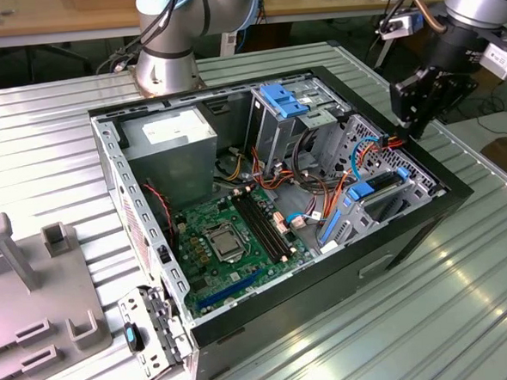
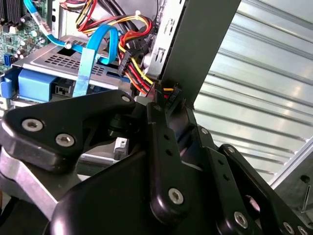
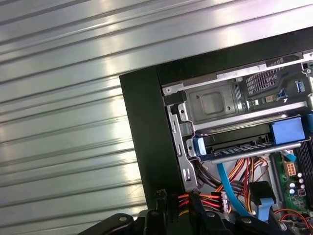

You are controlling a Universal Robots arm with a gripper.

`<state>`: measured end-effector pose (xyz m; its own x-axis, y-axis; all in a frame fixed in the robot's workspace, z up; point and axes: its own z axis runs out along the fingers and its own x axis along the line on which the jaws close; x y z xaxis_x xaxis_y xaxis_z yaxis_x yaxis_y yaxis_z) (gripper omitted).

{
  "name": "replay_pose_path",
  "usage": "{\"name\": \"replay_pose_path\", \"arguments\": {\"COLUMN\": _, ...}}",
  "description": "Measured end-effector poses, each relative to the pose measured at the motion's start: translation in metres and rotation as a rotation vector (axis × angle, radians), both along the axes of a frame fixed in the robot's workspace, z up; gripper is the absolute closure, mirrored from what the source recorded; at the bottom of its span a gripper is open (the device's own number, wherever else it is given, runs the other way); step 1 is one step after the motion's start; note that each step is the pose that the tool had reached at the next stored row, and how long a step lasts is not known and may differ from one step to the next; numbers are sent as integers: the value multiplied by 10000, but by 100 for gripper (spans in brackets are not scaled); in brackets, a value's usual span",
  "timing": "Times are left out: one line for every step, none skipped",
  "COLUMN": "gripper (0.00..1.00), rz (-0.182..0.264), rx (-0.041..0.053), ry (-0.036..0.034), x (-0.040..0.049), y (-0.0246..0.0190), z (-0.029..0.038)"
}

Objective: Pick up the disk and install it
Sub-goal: 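Insert the first disk wire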

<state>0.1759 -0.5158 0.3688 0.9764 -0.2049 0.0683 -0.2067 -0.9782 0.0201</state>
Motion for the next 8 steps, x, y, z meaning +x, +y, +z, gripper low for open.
{"name": "replay_pose_path", "arguments": {"gripper": 68, "rz": -7, "rx": -1, "ry": 0, "x": 3, "y": 0, "z": -2}}
{"name": "replay_pose_path", "arguments": {"gripper": 68, "rz": -20, "rx": 3, "ry": 0, "x": 5, "y": 0, "z": -12}}
{"name": "replay_pose_path", "arguments": {"gripper": 68, "rz": -41, "rx": 1, "ry": 0, "x": 9, "y": 0, "z": -25}}
{"name": "replay_pose_path", "arguments": {"gripper": 68, "rz": -63, "rx": 0, "ry": -1, "x": 9, "y": 0, "z": -33}}
{"name": "replay_pose_path", "arguments": {"gripper": 68, "rz": -89, "rx": -1, "ry": -2, "x": 9, "y": 0, "z": -39}}
{"name": "replay_pose_path", "arguments": {"gripper": 68, "rz": -122, "rx": -2, "ry": -4, "x": 9, "y": 0, "z": -42}}
{"name": "replay_pose_path", "arguments": {"gripper": 70, "rz": -134, "rx": -3, "ry": -4, "x": 9, "y": 0, "z": -43}}
{"name": "replay_pose_path", "arguments": {"gripper": 70, "rz": -135, "rx": -1, "ry": -4, "x": 9, "y": 0, "z": -45}}
